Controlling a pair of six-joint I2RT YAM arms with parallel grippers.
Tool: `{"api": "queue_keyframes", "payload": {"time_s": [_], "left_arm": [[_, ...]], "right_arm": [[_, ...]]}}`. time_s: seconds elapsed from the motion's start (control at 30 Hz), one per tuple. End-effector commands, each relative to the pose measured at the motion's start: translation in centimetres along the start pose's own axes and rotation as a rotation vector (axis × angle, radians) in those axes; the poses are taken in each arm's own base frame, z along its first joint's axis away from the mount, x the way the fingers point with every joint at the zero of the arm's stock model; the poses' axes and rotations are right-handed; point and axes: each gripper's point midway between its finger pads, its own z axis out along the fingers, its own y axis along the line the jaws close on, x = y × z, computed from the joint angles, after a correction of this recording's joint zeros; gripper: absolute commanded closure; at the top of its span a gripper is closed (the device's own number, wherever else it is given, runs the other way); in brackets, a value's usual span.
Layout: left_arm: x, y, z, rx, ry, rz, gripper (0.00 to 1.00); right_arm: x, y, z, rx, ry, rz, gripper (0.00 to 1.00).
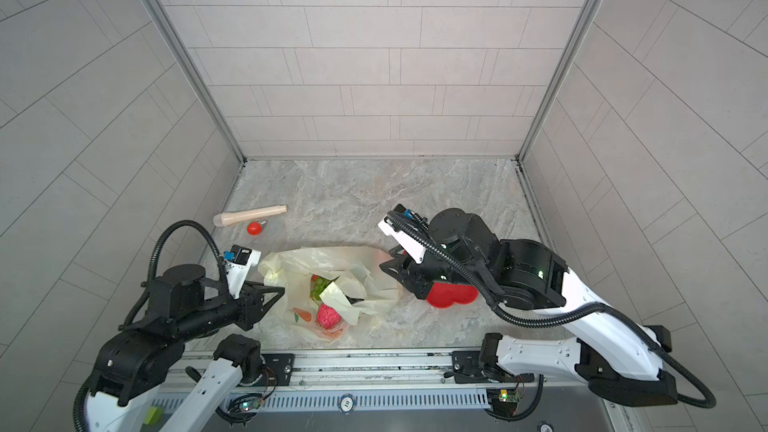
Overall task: Take fruits out of the plastic bag
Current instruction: Take out the fake fruit from the plastic bag.
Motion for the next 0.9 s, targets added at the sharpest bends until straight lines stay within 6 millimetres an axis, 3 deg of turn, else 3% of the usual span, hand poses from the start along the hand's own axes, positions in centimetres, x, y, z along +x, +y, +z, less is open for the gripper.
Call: {"api": "queue_keyframes", "payload": {"time_s": [0.0, 0.1, 0.2, 0.27, 0.37, 0.53, 0.6, 0.73, 0.77, 0.87], "left_arm": [[0.3, 0.5, -0.2, -0.032, 0.008, 0.003, 0.61], [0.4, 0.8, -0.2, -0.052, 0.022, -0.011, 0.55], [0.7, 1.9, -0.2, -0.109, 0.024, -0.037, 0.55], [0.8, 2.6, -0.1, -0.148, 0.022, -0.066, 0.56], [0.8, 2.8, -0.1, -0.156, 0.019, -0.078, 0.60], [0.7, 2.3, -0.3, -0.131, -0.001, -0.066, 0.75], [0.9, 1.3, -0.2, -0.074, 0.006, -0.062, 0.76], [1.6, -0.4, -0.3, 0.029, 0.010, -0.024, 0.53], [1.6, -0.4, -0.3, 0.028, 0.003, -0.020, 0.48], [1.4, -0.2, -0.3, 0.016, -0.005, -0.030, 0.46]], "right_arm": [[-1.7, 1.4, 2.9, 0.056, 0.026, -0.149, 0.64], [-3.4, 4.7, 7.4, 0.026, 0.021, -0.192, 0.69], [-3.8, 7.4, 11.7, -0.006, 0.026, -0.197, 0.69], [-3.2, 8.6, 14.0, -0.019, 0.049, -0.202, 0.69], [-1.4, 8.6, 16.4, 0.012, 0.121, -0.196, 0.68], [3.2, 5.1, 17.4, 0.186, 0.314, -0.290, 0.68], [5.5, 3.5, 17.3, 0.244, 0.386, -0.328, 0.68], [9.5, 2.0, 17.1, 0.278, 0.426, -0.339, 0.68], [9.9, 2.0, 17.1, 0.271, 0.409, -0.331, 0.68], [9.8, 2.8, 17.0, 0.259, 0.355, -0.340, 0.68]]}}
